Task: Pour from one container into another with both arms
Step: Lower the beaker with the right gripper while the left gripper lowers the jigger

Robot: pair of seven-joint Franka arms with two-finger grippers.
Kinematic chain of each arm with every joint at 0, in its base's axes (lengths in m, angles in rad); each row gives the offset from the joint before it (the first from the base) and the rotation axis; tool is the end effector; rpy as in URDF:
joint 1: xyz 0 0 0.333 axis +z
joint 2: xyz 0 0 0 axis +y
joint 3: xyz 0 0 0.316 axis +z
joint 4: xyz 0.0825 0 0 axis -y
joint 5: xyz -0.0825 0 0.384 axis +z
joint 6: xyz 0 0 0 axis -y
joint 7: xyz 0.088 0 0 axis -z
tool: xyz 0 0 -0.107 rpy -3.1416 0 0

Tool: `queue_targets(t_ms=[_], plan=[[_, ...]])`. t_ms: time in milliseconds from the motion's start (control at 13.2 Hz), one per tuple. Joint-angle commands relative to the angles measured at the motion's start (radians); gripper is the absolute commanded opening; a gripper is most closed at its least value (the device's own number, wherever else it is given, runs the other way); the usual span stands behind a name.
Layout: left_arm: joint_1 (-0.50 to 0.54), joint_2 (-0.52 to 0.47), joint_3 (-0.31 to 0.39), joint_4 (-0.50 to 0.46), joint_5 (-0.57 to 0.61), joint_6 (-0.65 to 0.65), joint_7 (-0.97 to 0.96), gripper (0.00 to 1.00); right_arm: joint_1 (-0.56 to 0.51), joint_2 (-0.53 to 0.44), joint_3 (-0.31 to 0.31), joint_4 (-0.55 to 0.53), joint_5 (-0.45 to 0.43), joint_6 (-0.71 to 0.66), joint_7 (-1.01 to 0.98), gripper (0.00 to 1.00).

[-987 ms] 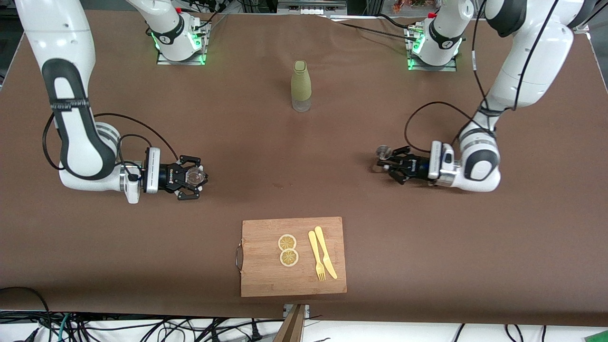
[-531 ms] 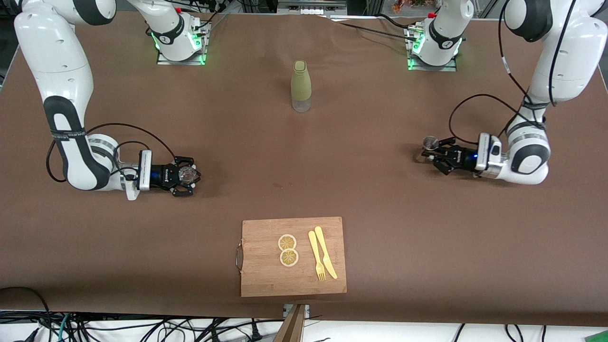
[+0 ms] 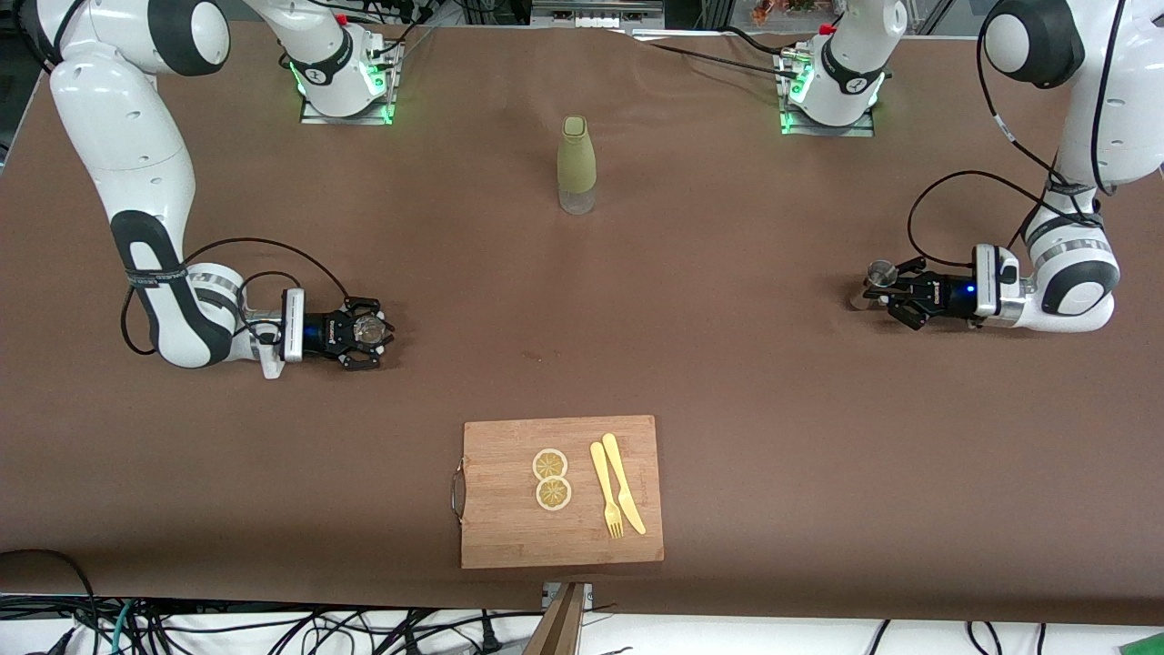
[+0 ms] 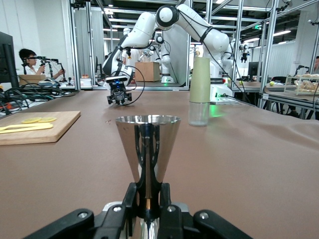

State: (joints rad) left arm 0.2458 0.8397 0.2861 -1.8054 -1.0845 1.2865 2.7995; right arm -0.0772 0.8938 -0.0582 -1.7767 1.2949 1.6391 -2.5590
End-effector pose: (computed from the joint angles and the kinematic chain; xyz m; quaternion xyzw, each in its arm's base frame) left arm 0.5018 0.1641 0.0999 0.5038 -0.5697 0.4290 0.4874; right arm 0.5707 0.0201 0.0611 -0.5613 -0.5466 -0.3846 0.4881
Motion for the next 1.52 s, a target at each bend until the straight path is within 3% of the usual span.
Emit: queue_targets(t_ms=[0,76,152,607,683,759,835,911,1139,1442], plan=[[0.009,0.076,0.01,0.053,-0.026,-0.036,0.264,0.0,-0.024,0.025,0.011,0.013,0.004,-0.021,-0.01,0.35],[0.015,0.091,0.01,0.072,-0.028,-0.039,0.267,0.0,-0.024,0.028,0.011,0.013,0.001,-0.021,-0.009,0.7],[0.017,0.108,0.01,0.087,-0.026,-0.042,0.268,0.0,-0.026,0.031,0.011,0.01,0.0,-0.022,-0.01,1.0],[0.024,0.17,0.01,0.124,-0.032,-0.065,0.293,0.0,-0.085,0.016,0.003,0.014,-0.049,-0.028,0.017,1.0],[0.026,0.171,0.01,0.124,-0.031,-0.064,0.291,0.07,-0.082,0.01,-0.023,0.016,-0.052,-0.028,0.04,1.0],[0.026,0.171,0.01,0.126,-0.029,-0.059,0.293,0.35,-0.078,-0.002,-0.049,0.016,-0.08,-0.028,0.061,1.0],[0.027,0.171,0.01,0.138,-0.028,-0.059,0.295,0.95,-0.081,-0.024,-0.064,0.016,-0.122,-0.03,0.11,1.0],[0.03,0.171,0.01,0.158,-0.025,-0.058,0.291,1.0,-0.084,-0.065,-0.078,0.016,-0.173,-0.05,0.179,1.0],[0.033,0.159,0.044,0.184,-0.018,-0.007,0.211,1.0,-0.082,-0.168,-0.129,0.023,-0.302,-0.123,0.383,1.0],[0.033,0.136,0.076,0.288,0.155,0.077,-0.129,1.0,-0.078,-0.326,-0.149,0.028,-0.462,-0.153,0.705,1.0]])
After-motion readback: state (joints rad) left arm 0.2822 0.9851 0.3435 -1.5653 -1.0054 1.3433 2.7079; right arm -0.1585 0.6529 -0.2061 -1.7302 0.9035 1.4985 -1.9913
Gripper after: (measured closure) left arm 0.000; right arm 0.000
